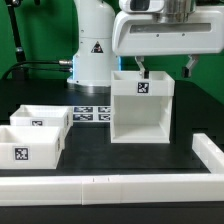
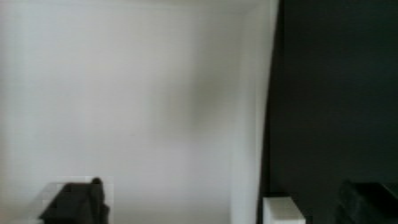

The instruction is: Assemble drawer

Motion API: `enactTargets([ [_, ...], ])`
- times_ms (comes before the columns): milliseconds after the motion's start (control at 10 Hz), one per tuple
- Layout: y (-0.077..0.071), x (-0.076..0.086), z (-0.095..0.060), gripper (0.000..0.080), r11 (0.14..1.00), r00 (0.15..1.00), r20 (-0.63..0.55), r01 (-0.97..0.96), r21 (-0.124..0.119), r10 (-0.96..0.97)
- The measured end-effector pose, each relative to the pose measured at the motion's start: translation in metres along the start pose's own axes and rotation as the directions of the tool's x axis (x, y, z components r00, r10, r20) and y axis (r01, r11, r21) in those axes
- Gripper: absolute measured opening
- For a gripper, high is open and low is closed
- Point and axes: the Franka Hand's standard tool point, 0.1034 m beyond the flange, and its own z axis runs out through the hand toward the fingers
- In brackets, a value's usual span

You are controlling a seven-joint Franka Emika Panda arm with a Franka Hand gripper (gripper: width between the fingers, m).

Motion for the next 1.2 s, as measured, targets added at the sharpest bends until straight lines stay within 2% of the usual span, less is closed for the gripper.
enactTargets([
  [100, -0.0019, -0.0019, 0.0039, 0.0650, 0.999, 0.999, 0.014, -0.046, 0.028, 0.046],
  [400, -0.0047, -0.0046, 0.0102, 0.0650, 0.998, 0.999, 0.028, -0.047, 0.029, 0.046],
  [500, -0.0050, -0.0052, 0.0114, 0.0547, 0.999, 0.999, 0.030, -0.045, 0.028, 0.044],
  [600, -0.0048, -0.0051, 0.0113, 0.0547, 0.999, 0.999, 0.030, -0.045, 0.028, 0.044],
  [800, -0.0048, -0.0052, 0.0114, 0.0189, 0.999, 0.999, 0.031, -0.045, 0.028, 0.044],
  [900, -0.0048, -0.0052, 0.0114, 0.0068, 0.999, 0.999, 0.031, -0.045, 0.028, 0.044],
  [1200, -0.0046, -0.0049, 0.0113, 0.0037, 0.999, 0.999, 0.030, -0.045, 0.028, 0.044],
])
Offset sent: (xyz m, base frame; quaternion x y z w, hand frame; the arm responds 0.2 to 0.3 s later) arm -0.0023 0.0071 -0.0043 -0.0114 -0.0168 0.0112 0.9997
